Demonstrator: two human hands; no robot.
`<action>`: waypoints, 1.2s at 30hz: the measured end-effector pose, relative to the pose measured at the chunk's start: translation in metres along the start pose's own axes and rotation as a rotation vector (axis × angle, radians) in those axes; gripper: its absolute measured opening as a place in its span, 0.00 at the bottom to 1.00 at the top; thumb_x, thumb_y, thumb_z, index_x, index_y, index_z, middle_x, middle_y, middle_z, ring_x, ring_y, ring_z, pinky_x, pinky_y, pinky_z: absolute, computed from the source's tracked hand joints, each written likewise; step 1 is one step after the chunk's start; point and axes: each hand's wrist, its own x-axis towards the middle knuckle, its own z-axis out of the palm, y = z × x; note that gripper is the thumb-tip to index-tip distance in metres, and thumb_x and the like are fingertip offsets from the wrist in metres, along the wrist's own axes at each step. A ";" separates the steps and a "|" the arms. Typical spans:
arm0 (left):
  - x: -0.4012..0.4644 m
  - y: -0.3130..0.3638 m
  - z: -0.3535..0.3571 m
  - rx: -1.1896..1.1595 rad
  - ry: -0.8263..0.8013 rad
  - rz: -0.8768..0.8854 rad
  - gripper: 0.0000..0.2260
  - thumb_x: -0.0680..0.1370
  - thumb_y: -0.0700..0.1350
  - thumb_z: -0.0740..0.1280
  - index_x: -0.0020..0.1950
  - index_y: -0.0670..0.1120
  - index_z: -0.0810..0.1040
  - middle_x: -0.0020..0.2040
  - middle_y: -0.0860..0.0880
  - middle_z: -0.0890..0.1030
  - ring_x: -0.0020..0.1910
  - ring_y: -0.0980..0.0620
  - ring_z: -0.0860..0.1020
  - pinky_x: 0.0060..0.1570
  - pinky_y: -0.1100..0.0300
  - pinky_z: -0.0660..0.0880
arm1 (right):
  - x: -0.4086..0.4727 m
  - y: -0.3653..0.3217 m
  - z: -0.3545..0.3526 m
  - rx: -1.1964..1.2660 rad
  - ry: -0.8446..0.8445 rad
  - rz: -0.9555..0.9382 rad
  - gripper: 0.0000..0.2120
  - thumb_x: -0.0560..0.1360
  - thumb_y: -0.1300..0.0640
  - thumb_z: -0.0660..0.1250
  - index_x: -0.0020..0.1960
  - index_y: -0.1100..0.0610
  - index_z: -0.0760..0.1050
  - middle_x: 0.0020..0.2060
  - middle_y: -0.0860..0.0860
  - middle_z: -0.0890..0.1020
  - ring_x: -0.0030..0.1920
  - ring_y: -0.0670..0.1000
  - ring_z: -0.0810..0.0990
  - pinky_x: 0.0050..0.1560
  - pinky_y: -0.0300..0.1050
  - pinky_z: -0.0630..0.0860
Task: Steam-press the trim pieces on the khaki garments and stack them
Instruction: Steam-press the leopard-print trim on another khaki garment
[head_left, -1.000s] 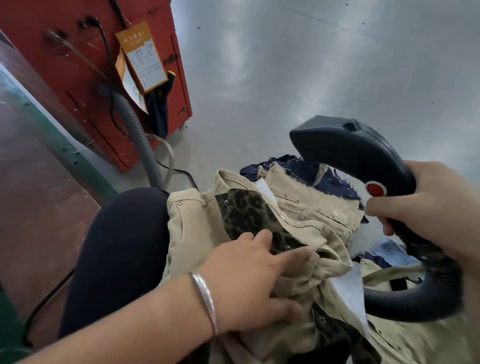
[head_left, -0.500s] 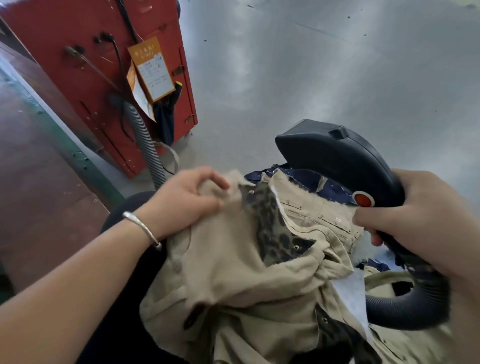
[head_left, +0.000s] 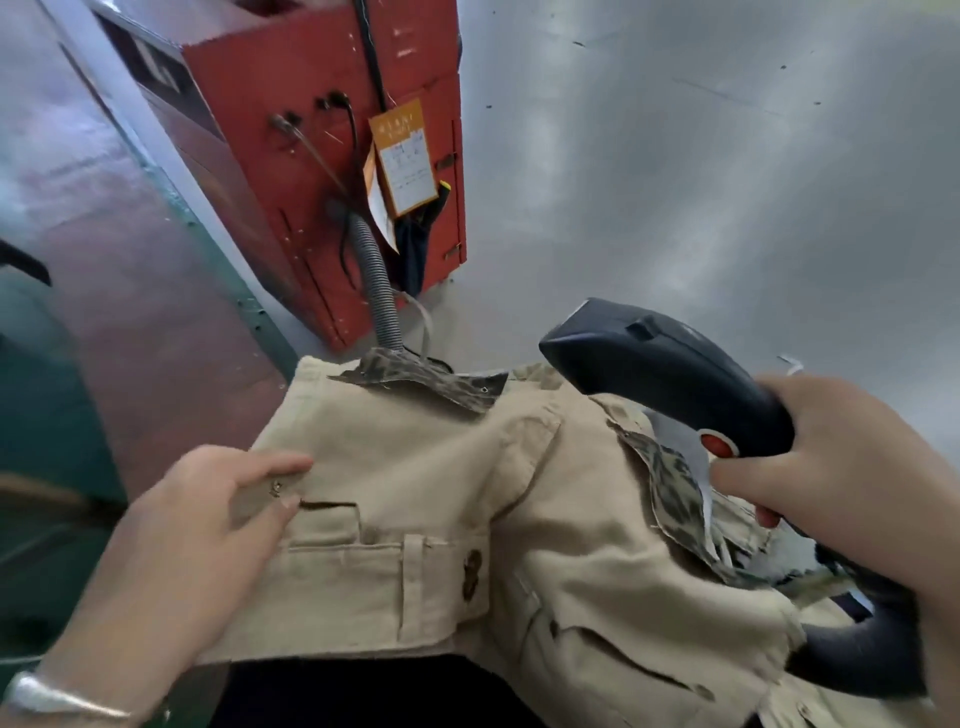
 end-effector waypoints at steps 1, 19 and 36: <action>-0.004 0.001 -0.002 0.206 0.044 0.023 0.14 0.68 0.51 0.75 0.52 0.63 0.81 0.53 0.55 0.75 0.45 0.49 0.76 0.41 0.51 0.75 | -0.001 -0.001 0.001 0.001 -0.002 0.001 0.06 0.64 0.58 0.72 0.34 0.56 0.74 0.25 0.58 0.77 0.17 0.45 0.65 0.24 0.43 0.65; -0.056 0.162 0.118 -0.664 -0.647 0.362 0.14 0.70 0.56 0.59 0.52 0.57 0.76 0.45 0.52 0.80 0.50 0.48 0.80 0.50 0.53 0.77 | -0.006 0.006 -0.022 0.093 -0.008 0.013 0.20 0.52 0.40 0.65 0.44 0.40 0.76 0.20 0.52 0.78 0.15 0.45 0.72 0.18 0.34 0.65; -0.043 0.157 0.107 0.076 -0.439 0.890 0.13 0.77 0.52 0.65 0.55 0.46 0.68 0.39 0.46 0.74 0.40 0.40 0.78 0.30 0.59 0.62 | 0.014 0.111 -0.010 -0.051 -0.021 0.116 0.26 0.57 0.42 0.74 0.54 0.44 0.77 0.24 0.51 0.82 0.19 0.53 0.78 0.19 0.42 0.74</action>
